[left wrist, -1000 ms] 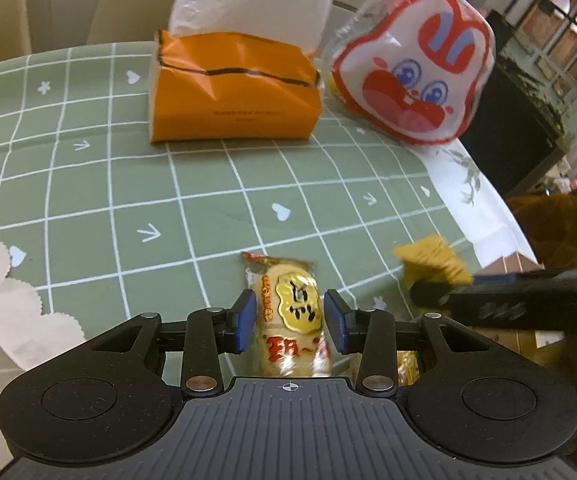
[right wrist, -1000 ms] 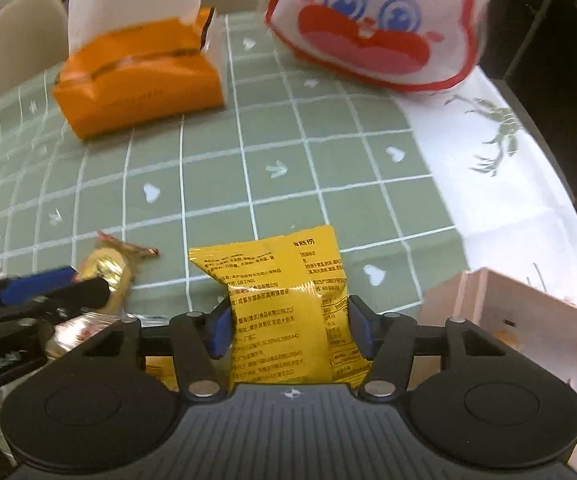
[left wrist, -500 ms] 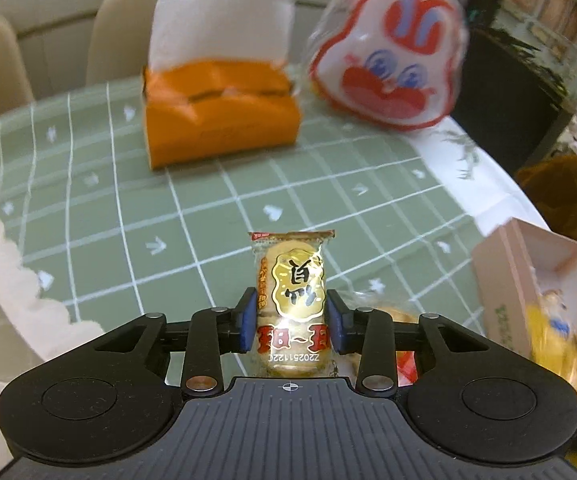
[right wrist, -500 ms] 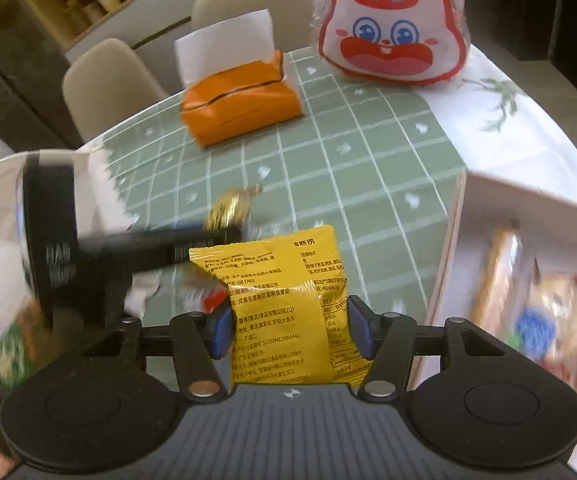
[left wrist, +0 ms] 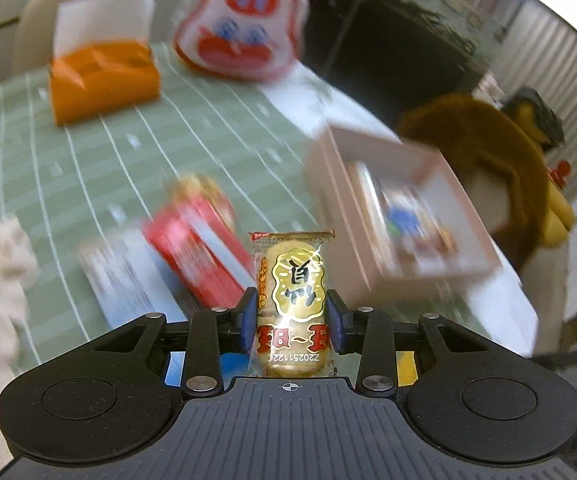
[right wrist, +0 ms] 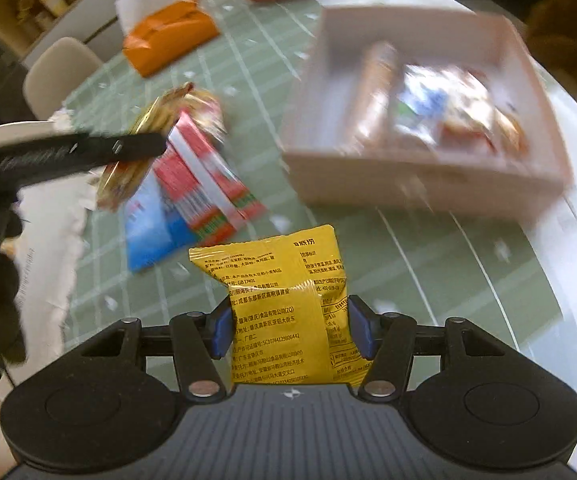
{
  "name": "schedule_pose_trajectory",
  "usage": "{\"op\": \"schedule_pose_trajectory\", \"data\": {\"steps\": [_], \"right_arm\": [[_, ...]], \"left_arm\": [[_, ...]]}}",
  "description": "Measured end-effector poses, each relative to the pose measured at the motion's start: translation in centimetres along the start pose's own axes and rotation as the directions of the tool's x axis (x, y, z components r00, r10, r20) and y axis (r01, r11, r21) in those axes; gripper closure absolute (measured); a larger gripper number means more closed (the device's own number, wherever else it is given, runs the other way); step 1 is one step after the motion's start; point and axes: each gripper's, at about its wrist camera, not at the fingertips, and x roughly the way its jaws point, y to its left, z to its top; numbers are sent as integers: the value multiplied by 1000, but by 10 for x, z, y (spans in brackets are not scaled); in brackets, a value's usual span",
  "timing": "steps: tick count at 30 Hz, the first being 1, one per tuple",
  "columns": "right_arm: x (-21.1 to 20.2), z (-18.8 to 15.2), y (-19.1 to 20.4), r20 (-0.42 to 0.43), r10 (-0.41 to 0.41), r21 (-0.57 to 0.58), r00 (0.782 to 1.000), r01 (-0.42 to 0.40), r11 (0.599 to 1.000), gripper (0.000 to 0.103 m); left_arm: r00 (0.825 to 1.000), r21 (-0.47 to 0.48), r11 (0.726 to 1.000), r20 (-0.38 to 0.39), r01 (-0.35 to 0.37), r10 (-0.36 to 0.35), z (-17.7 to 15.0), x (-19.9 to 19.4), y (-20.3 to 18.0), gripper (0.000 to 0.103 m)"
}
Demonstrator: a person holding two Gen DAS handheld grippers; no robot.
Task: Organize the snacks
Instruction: 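Carry the gold cake and yellow chip bag toward the pink box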
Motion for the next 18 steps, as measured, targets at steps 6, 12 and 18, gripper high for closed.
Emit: {"op": "schedule_pose_trajectory", "data": {"steps": [6, 12, 18], "right_arm": [[-4, -36, -17, 16, -74, 29, 997, 74, 997, 46], [-8, -56, -30, 36, -134, 52, 990, 132, 990, 45], [-17, -65, -41, 81, -131, 78, 988, 125, 989, 34]], "left_arm": [[996, 6, 1000, -88, 24, -23, -53, 10, -24, 63], [989, 34, 999, -144, 30, -25, -82, 18, -37, 63], [987, 41, 999, -159, 27, -20, -90, 21, -41, 63]]}}
